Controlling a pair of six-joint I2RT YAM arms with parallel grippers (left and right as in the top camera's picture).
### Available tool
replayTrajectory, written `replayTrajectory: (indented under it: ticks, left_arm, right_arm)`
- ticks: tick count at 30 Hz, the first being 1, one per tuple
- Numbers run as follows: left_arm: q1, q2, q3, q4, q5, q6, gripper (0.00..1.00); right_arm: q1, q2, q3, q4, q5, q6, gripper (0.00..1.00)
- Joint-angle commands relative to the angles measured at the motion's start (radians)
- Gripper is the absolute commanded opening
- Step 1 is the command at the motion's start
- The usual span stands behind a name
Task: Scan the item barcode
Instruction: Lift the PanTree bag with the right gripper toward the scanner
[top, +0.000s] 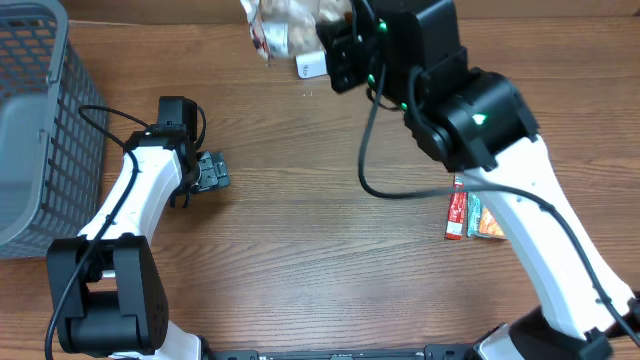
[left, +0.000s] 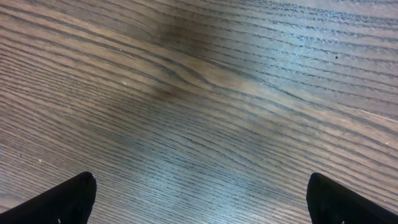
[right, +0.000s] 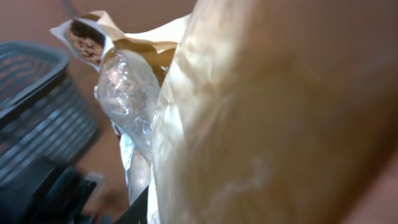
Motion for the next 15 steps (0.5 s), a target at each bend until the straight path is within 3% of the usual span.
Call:
replayTrajectory:
  ticks: [1, 5, 8, 12, 15]
  left_arm:
    - [0.003, 0.011, 0.016, 0.002, -0.014, 0.019, 1.0]
    - [0.003, 0.011, 0.016, 0.003, -0.014, 0.019, 0.99]
    - [0.003, 0.011, 0.016, 0.003, -0.014, 0.019, 0.99]
    - [0.003, 0.011, 0.016, 0.002, -0.014, 0.019, 0.99]
    - [0.003, 0.011, 0.016, 0.003, -0.014, 0.019, 1.0]
  right_arm:
    - [0.003, 0.091, 0.008, 0.077, 0.163, -0.066, 0.03]
    - [0.003, 0.182, 0.007, 0.21, 0.216, -0.171, 0.04]
    - [0.003, 0.259, 0.007, 0.288, 0.227, -0.327, 0.04]
    - [0.014, 0.368, 0.007, 0.409, 0.386, -0.503, 0.04]
    - [0.015, 0.439, 0.007, 0.505, 0.489, -0.557, 0.04]
